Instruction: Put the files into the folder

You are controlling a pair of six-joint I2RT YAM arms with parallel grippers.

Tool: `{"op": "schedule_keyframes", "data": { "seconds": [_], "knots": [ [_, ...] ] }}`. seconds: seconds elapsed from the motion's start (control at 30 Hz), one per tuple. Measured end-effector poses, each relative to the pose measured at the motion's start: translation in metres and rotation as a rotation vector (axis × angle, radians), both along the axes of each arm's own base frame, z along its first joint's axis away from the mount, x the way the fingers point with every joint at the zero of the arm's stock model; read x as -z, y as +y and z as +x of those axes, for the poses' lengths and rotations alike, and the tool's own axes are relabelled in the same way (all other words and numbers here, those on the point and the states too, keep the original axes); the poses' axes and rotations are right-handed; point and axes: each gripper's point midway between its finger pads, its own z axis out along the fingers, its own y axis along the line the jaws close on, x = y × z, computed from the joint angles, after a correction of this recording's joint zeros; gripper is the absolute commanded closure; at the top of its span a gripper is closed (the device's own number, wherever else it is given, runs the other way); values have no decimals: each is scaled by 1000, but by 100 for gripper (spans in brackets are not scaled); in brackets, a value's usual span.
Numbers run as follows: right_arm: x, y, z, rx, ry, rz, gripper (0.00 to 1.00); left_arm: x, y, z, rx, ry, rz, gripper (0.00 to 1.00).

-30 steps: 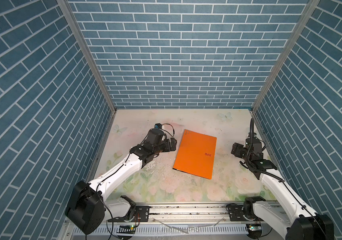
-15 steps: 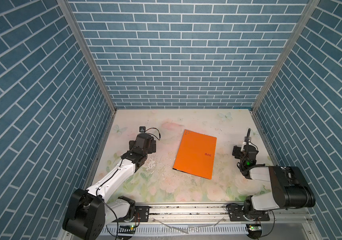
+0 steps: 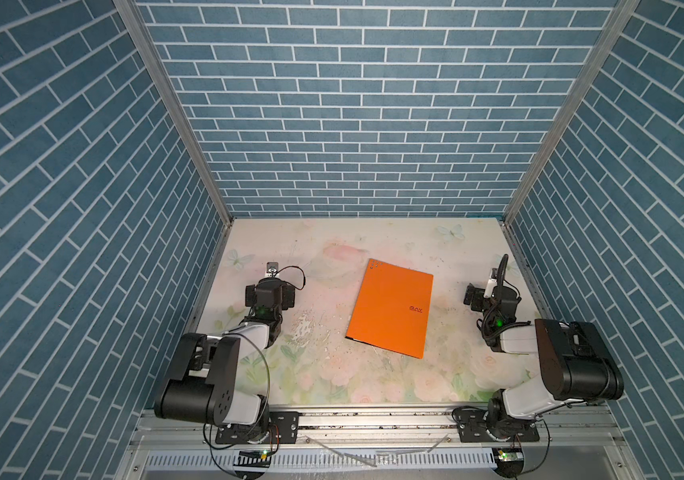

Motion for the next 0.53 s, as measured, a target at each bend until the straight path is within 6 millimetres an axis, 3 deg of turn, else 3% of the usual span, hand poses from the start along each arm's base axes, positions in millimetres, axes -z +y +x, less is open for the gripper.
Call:
{"op": "schedule_keyframes", "data": {
  "seconds": [0.17, 0.53],
  "knots": [
    [0, 1, 0, -5, 0, 2, 1, 15, 13, -3, 1, -25, -49, 0],
    [0, 2, 0, -10, 0, 5, 1, -3, 6, 6, 41, -108, -72, 0]
  ]
}}
